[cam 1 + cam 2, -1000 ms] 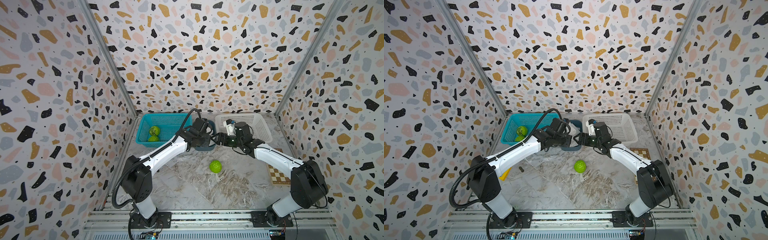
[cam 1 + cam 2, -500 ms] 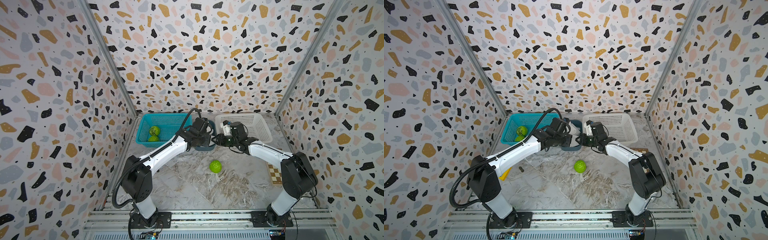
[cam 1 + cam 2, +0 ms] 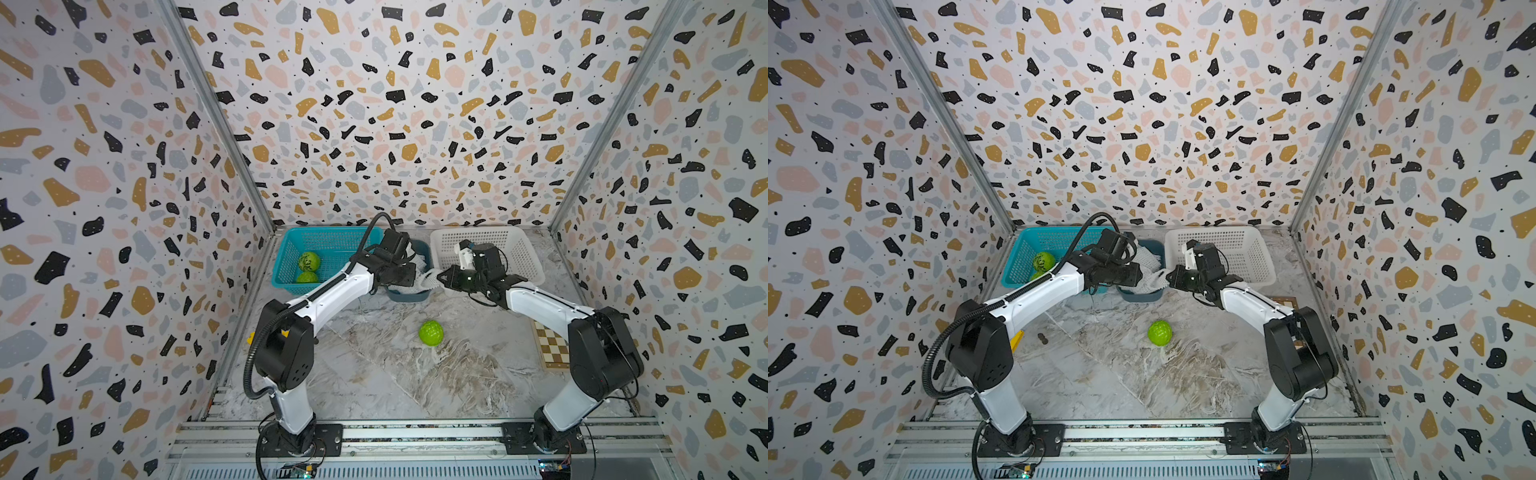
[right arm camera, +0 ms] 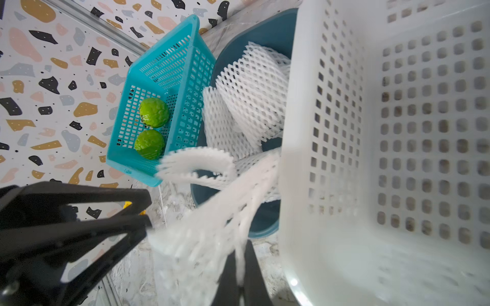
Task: Sleeve custard apples in foam nets
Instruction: Open the foam net.
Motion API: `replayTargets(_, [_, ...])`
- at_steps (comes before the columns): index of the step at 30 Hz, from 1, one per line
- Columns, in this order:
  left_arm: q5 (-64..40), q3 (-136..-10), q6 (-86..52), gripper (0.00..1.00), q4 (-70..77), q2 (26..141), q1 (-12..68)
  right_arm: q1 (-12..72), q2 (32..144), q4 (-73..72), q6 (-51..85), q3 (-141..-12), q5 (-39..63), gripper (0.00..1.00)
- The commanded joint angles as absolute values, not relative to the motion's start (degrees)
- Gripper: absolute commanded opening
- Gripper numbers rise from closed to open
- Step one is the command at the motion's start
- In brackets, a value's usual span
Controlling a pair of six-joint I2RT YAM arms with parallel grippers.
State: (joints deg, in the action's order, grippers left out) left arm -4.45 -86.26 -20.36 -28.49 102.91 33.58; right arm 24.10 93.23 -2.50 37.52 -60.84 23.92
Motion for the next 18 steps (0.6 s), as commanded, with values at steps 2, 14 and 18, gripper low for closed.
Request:
replayTargets(2, [-6.55,-87.9,-20.55,0.41,-28.23,102.6,33.31,23.12,87.14,-0.94,35.57,-59.3,22.69,0.01])
replayTargets(14, [-15.76,-80.25,-24.77,0.55,-24.71,92.31,33.31,23.11,72.16,1.41,30.68,-51.52,23.06,0.03])
replayTargets(18, [-22.36,-73.8,-28.1,0.6,-20.0,87.0,33.31,23.19,66.21,3.42,28.06,-48.76,24.51,0.03])
